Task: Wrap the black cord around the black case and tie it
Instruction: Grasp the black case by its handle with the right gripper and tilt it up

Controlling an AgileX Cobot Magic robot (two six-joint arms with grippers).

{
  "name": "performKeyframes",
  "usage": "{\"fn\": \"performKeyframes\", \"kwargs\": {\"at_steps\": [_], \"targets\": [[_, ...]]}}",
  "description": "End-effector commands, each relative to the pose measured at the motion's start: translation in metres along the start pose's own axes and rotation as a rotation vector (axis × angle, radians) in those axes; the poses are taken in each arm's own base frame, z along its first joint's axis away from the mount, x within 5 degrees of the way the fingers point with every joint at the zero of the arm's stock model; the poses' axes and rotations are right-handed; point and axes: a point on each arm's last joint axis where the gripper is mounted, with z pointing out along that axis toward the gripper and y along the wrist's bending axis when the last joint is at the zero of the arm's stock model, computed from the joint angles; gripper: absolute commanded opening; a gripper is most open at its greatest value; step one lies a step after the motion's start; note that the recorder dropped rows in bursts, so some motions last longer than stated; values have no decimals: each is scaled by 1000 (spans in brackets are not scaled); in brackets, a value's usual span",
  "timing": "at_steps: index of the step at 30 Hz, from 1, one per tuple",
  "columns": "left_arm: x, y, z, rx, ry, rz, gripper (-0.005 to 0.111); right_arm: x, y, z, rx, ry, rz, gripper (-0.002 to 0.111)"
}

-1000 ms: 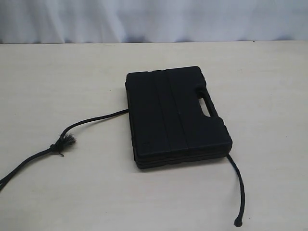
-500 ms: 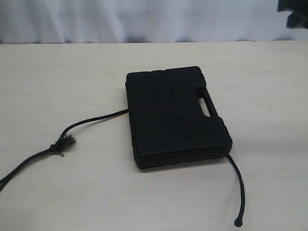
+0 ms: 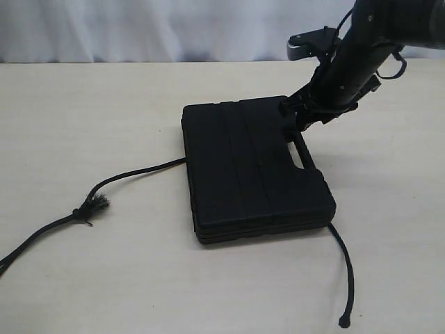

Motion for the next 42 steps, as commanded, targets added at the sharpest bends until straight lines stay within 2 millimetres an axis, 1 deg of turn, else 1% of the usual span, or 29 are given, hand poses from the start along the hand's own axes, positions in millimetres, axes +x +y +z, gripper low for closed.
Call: {"fn": "performKeyframes", "kwargs": {"at_steps": [1,4,8,11,12,15,19,20,22,23,26,27,28,31,32,33,35,37,39,41,42], "targets": [[0,-1,0,10,-7,-4,0,-1,-1,18,6,67,1,56],[0,-1,0,10,-7,-4,0,1,-1,33,3,96,-4,56],[0,-1,0,10,-7,-4,0,4,0,43,-4,119,1,56],[0,-1,0,10,-7,-4,0,5,1,57,-13,131,7,56],[-1,0,0,8,-14,5,0,5,1,59,-15,130,9,56],[-5,2,0,-27,-63,133,0,3,1,60,-12,109,11,56],[-6,2,0,-29,-71,143,0,2,0,60,-11,92,11,56],[-9,1,0,-17,-105,105,0,2,0,60,-11,92,11,56],[-13,-2,-1,26,-155,-79,0,2,0,60,-11,92,11,56],[-17,-2,-2,41,-196,-135,0,2,0,60,-11,92,11,56],[-35,0,-7,67,-404,-295,0,2,0,60,-10,92,17,56],[-41,2,-10,71,-469,-374,0,2,0,61,-11,95,23,56],[-43,3,-11,70,-506,-409,0,3,0,62,-10,97,31,56],[-52,7,-17,60,-628,-424,0,5,1,70,-11,115,39,55],[-54,8,-19,65,-656,-448,0,5,1,72,-11,120,40,54],[-57,9,-21,77,-698,-491,0,7,1,75,-12,131,40,49],[-63,11,-26,110,-788,-570,0,7,1,75,-13,132,36,32],[-68,10,-32,149,-869,-571,0,6,1,73,-12,129,36,7],[-71,6,-34,178,-893,-517,0,5,1,66,-11,116,36,5],[-85,4,-38,211,-911,-491,0,2,0,57,-10,95,42,4],[-93,3,-39,215,-903,-479,0,0,0,49,-8,77,49,4]]}}
